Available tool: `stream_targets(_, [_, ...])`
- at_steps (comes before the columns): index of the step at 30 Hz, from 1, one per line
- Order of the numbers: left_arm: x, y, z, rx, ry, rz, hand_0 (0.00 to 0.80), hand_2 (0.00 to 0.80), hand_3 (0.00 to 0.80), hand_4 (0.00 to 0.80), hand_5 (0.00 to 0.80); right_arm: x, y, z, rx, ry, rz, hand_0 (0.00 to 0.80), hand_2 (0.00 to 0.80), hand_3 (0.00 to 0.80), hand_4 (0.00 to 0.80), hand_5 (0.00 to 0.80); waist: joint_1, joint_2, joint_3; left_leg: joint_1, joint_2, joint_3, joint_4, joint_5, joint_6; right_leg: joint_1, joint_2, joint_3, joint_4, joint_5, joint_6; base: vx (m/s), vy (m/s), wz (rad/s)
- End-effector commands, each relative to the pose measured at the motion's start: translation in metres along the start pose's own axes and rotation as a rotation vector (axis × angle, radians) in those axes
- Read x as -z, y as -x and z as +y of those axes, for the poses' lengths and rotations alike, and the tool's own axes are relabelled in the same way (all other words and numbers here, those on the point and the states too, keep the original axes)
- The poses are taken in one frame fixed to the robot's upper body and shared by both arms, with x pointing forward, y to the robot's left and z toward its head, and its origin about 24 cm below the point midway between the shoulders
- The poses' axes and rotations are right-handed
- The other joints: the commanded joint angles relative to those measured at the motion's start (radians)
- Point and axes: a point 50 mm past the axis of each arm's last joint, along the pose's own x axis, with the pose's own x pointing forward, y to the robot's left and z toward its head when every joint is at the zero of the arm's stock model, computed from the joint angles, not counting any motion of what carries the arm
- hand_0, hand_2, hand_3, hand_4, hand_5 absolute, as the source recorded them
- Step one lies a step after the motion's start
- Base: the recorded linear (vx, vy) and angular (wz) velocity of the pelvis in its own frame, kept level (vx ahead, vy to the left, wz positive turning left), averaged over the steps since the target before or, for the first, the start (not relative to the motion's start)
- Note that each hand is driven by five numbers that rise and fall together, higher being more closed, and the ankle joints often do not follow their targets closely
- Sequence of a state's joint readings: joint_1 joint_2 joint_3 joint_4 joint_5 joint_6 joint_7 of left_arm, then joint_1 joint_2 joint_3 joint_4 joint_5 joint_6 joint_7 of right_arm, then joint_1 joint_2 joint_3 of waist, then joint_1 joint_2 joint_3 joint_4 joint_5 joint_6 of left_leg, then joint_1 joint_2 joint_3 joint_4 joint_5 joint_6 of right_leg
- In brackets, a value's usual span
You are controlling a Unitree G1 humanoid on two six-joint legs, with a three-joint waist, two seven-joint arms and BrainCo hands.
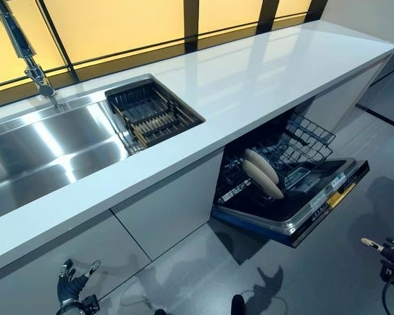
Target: Take plates into dishwasher
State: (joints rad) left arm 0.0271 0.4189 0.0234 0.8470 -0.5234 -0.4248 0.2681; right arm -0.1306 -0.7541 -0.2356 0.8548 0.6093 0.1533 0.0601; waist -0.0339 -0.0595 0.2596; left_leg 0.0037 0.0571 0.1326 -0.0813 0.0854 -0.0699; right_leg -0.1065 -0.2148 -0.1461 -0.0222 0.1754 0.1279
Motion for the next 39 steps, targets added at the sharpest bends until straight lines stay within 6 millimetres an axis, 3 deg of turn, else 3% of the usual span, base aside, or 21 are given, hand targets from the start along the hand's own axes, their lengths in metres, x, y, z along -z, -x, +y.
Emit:
stream_targets(1, [-0.035,-0.020,0.004,-0.007,0.018,-0.121,0.000,0.000,0.000,0.000,0.000,-0.036,-0.002,-0.007,0.000,-0.067,-0.163,0.000,0.000,0.000,0.000,0.000,0.041,0.021,0.019,-0.028,-0.036,-0.061,0.058,-0.079,0.087,-0.009,0.017,0.058,0.148,-0.055,-0.018,-0.064,-0.170,0.06])
stream_targets(3, [-0.041,-0.024,-0.001,-0.002,0.017,-0.133,0.000,0.000,0.000,0.000,0.000,-0.035,-0.004,-0.008,0.011,-0.082,-0.155,0.000,0.000,0.000,0.000,0.000,0.039,0.018,0.019,-0.038,-0.038,-0.085,0.060,-0.084,0.086,-0.003,0.031,0.085,0.108,-0.065,-0.012,-0.090,-0.185,0.07])
stream_targets(7, [-0.048,-0.028,-0.001,-0.023,0.052,-0.143,0.000,0.000,0.000,0.000,0.000,-0.032,-0.006,-0.003,-0.025,-0.151,-0.123,0.000,0.000,0.000,0.000,0.000,0.041,0.016,0.036,-0.057,-0.021,-0.095,0.081,-0.080,0.074,0.000,0.048,0.089,0.104,-0.091,-0.007,-0.087,-0.197,0.12])
stream_targets(12, [-0.051,-0.024,-0.002,0.005,0.061,-0.188,0.000,0.000,0.000,0.000,0.000,-0.017,-0.004,-0.009,-0.009,-0.226,-0.097,0.000,0.000,0.000,0.000,0.000,0.043,0.014,0.052,-0.046,-0.008,-0.104,0.076,-0.076,0.065,0.010,0.056,0.074,0.089,-0.091,-0.012,-0.025,-0.150,0.01])
stream_targets(28, [-0.066,-0.022,-0.014,0.067,0.090,-0.268,0.000,0.000,0.000,0.000,0.000,0.031,-0.003,0.012,-0.164,-0.305,0.141,0.000,0.000,0.000,0.000,0.000,0.053,0.041,0.089,-0.071,0.018,-0.104,0.042,-0.028,0.029,0.013,0.073,0.027,0.045,-0.090,-0.033,-0.059,-0.073,0.03])
stream_targets(39, [-0.080,-0.026,-0.031,0.100,0.118,-0.310,0.000,0.000,0.000,0.000,0.000,0.014,-0.013,0.042,-0.242,-0.290,0.152,0.000,0.000,0.000,0.000,0.000,0.077,0.065,0.117,-0.108,0.022,-0.126,0.034,0.002,0.015,0.001,0.081,0.001,0.030,-0.088,-0.048,-0.075,-0.048,0.07])
